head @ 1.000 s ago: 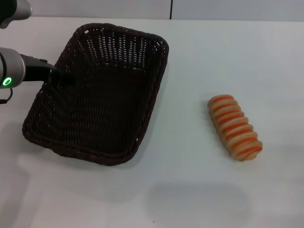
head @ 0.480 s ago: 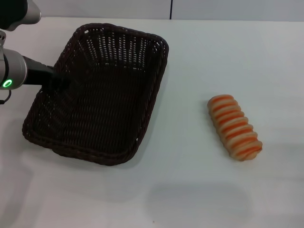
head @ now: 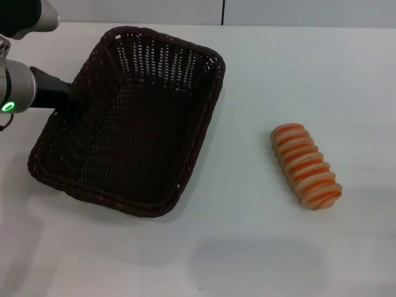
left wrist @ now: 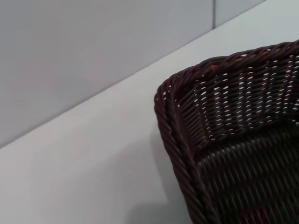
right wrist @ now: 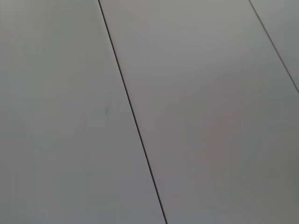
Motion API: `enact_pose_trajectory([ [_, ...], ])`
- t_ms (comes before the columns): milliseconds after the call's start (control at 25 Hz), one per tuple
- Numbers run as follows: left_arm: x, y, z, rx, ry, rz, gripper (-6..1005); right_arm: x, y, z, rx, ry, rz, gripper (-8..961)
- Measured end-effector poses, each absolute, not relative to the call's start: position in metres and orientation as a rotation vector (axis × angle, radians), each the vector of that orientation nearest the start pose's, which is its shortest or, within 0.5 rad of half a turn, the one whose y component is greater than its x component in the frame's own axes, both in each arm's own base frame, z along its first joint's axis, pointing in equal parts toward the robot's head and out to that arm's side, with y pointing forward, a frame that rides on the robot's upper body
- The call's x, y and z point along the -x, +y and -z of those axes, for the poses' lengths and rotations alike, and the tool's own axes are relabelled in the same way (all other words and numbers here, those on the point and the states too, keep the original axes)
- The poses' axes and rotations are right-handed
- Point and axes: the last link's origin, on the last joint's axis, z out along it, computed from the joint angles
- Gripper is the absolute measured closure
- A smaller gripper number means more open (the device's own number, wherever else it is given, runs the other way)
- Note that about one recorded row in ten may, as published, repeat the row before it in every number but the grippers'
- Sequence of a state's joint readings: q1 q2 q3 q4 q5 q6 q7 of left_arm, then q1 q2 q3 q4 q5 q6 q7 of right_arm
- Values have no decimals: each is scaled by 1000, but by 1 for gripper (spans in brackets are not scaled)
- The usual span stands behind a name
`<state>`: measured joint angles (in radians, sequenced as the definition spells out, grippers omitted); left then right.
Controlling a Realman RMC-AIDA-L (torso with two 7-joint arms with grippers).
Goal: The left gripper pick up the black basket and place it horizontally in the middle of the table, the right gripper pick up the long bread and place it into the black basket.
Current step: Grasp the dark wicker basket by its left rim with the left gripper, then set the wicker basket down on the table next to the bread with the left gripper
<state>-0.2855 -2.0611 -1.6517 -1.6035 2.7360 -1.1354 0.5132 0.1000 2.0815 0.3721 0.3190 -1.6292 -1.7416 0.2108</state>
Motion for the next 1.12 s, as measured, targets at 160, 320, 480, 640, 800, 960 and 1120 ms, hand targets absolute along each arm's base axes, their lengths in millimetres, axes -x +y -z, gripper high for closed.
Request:
enact_pose_trajectory([
  [160, 208, 355, -46, 2278, -666, -231, 722, -352, 191, -22, 1083, 542, -970, 130],
  [320, 191, 359, -52, 2408, -555, -159, 722, -352, 190, -22, 1082, 541, -971, 130],
  [480, 172, 362, -58, 2562, -410, -106, 731, -352, 189, -22, 1082, 538, -973, 129],
  [640, 157, 366, -60, 2684, -289, -109, 750, -350, 187, -22, 1087, 532, -982, 129],
  [800, 142, 365, -50, 2899, -135, -91, 785, -349, 186, -21, 1088, 529, -988, 129],
  [960, 134, 367, -36, 3008, -56, -93, 792, -349, 186, -21, 1092, 529, -988, 129],
  [1120, 132, 369, -29, 3042, -23, -104, 784, -350, 185, -22, 1091, 529, -983, 129],
])
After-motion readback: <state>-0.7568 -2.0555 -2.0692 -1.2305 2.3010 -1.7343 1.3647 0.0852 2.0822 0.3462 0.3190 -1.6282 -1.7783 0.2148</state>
